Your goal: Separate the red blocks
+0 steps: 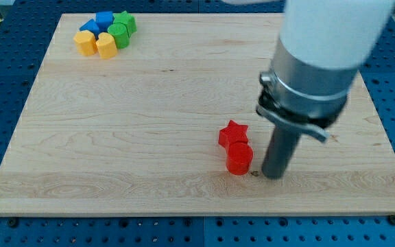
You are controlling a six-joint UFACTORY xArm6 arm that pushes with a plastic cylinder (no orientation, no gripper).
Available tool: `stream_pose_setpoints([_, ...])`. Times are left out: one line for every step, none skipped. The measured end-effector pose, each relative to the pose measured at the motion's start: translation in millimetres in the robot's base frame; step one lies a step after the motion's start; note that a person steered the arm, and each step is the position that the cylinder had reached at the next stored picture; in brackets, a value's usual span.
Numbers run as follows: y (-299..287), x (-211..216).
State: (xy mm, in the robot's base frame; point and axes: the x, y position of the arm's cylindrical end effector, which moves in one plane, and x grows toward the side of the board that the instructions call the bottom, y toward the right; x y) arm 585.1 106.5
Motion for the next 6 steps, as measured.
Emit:
stream_pose_setpoints([-16, 15])
stream_pose_setpoints([-34, -7])
stream_pose_setpoints([-35, -59])
stream_pose_setpoints([-39, -115])
stream_pose_setpoints([-41, -138])
stream_pose_setpoints([-41, -127])
